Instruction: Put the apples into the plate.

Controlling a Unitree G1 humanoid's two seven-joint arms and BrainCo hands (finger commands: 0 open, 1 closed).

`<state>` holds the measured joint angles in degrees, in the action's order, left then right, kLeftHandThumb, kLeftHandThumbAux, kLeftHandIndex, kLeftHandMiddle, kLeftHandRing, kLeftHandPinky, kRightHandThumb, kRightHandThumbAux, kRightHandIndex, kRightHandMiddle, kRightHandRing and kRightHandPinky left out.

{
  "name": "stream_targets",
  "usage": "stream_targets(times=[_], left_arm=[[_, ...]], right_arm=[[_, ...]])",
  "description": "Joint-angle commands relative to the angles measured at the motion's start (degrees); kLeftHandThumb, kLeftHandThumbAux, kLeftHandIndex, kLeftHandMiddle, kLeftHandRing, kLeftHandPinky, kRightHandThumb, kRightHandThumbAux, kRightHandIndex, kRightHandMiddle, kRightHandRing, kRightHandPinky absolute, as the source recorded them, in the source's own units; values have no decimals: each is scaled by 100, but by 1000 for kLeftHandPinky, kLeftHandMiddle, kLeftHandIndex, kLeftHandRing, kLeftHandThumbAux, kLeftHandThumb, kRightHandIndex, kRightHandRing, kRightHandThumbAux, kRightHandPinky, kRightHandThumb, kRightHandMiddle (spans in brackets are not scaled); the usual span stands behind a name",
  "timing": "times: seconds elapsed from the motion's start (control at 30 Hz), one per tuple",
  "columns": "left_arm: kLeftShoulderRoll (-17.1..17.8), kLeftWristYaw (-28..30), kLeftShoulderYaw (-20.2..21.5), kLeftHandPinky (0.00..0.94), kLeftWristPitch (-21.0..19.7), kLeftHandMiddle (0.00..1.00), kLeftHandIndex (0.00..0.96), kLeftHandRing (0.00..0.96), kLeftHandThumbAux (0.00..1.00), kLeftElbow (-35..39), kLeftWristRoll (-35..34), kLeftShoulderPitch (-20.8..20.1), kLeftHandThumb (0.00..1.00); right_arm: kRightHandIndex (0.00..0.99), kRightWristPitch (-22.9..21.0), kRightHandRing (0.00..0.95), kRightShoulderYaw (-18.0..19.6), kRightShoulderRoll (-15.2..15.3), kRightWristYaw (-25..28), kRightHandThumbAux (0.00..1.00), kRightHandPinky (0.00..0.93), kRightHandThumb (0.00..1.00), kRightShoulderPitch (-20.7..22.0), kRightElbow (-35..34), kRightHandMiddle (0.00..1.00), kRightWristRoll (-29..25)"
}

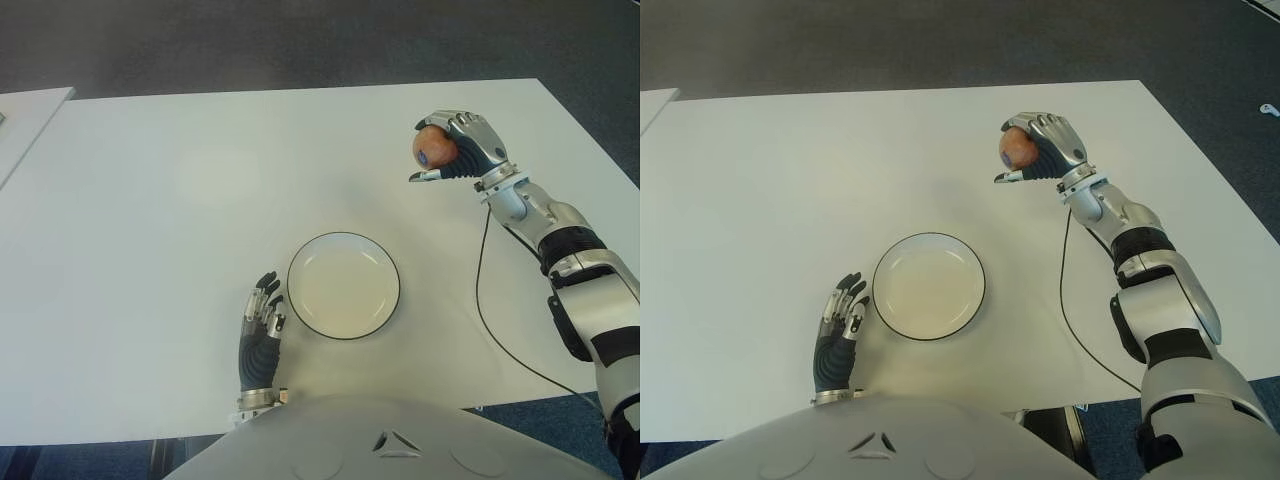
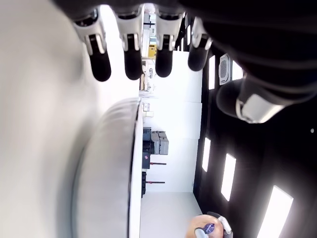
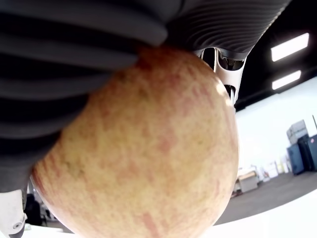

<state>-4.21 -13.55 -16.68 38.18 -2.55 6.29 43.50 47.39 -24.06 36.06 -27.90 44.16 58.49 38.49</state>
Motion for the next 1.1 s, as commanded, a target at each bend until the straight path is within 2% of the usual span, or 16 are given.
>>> stream_targets(times=[0.03, 0.17, 0.37, 0.53, 0.8, 0.97, 1.1], left_arm=[[-174, 36, -24, 189, -200, 131, 139, 138, 436, -63, -73, -16, 71], [-136, 55, 65, 180, -145, 127, 137, 133, 429, -243, -116, -134, 71], [-101, 81, 87, 178, -71, 121, 128, 125, 418, -331, -136, -177, 70], [-81, 57, 100, 170, -45, 122, 123, 125, 417, -374, -55, -198, 60], [-74, 109, 159, 209, -22, 134, 124, 146, 436, -509, -146, -315, 51], [-84, 170, 146, 177, 24, 119, 115, 129, 418, -600, -179, -358, 53], [-144, 142, 150, 186, 79, 122, 111, 133, 407, -690, -178, -405, 59]], right_arm=[[442, 148, 838, 216, 59, 299, 707, 831, 718, -174, -421, 833, -243], [442, 59, 840, 347, 1, 549, 708, 835, 717, -425, -976, 836, -342], [441, -261, 843, 429, -271, 905, 709, 837, 717, -1079, -2227, 844, -370], [441, -324, 839, 461, -426, 1367, 710, 827, 716, -1534, -3159, 845, -494], [441, -225, 815, 357, -657, 1717, 712, 785, 713, -1813, -3649, 825, -185], [441, -245, 795, 136, -814, 1606, 714, 752, 710, -2028, -3885, 809, 338], [440, -162, 799, 39, -874, 1359, 715, 739, 707, -2165, -3949, 813, 702]])
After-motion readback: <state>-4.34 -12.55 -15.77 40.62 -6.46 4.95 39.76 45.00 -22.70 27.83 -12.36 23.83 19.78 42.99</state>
